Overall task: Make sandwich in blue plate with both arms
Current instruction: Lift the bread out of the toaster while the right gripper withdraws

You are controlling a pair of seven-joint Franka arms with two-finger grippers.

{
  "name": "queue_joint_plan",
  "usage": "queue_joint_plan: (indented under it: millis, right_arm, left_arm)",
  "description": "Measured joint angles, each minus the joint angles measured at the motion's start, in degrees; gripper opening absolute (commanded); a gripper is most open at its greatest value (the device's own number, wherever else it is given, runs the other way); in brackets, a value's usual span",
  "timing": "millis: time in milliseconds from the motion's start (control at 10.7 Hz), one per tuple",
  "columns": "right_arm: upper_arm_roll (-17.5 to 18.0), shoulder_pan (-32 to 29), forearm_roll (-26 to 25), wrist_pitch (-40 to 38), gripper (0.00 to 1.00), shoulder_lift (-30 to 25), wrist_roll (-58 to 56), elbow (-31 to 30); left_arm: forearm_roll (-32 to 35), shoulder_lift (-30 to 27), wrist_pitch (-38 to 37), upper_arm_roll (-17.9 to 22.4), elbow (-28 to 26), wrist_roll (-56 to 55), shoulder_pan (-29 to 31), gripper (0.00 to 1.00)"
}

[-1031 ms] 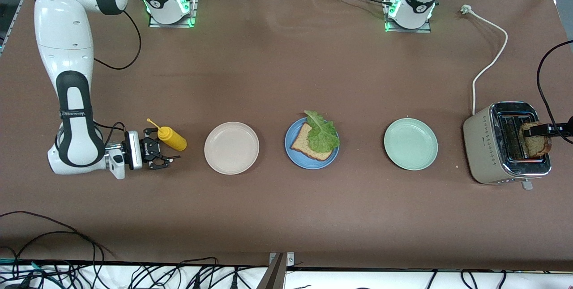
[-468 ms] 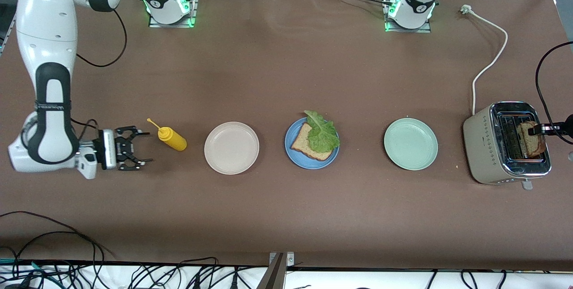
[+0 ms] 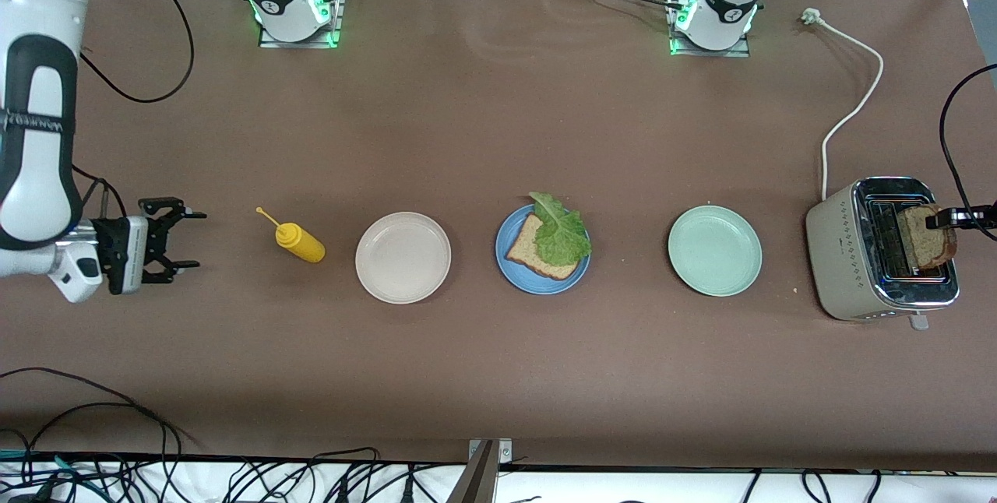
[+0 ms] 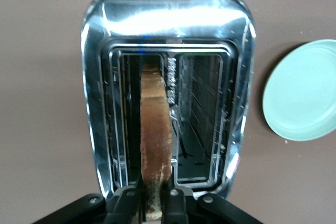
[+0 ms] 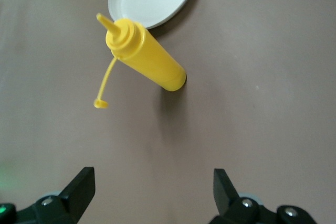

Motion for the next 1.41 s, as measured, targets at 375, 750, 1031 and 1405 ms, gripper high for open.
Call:
queue_joint_plan:
  millis: [375, 750, 1031, 1405]
  right_arm:
    - [5.0, 1.7, -10.2, 4.9, 1.00, -12.6, 27.1, -8.3]
    - [11.1, 1.9, -17.0, 10.0, 1.00, -23.4, 51.6, -16.1]
    - [17.7, 2.1, -24.6, 11.3, 1.00, -28.9, 70.2, -17.6]
    - [22.4, 2.3, -31.0, 11.6, 1.00, -34.9, 80.2, -17.7]
  left_arm:
    - [1.8, -5.4, -5.7, -1.0, 1.7, 0.0, -0.5, 0.00]
    - [3.9, -8.7, -18.0, -2.9, 11.2, 0.1, -6.1, 0.00]
    - [4.4, -9.1, -21.2, -3.1, 12.9, 0.0, -14.2, 0.00]
    - [3.4, -8.9, -24.1, -8.3, 12.3, 0.0, -19.5, 0.00]
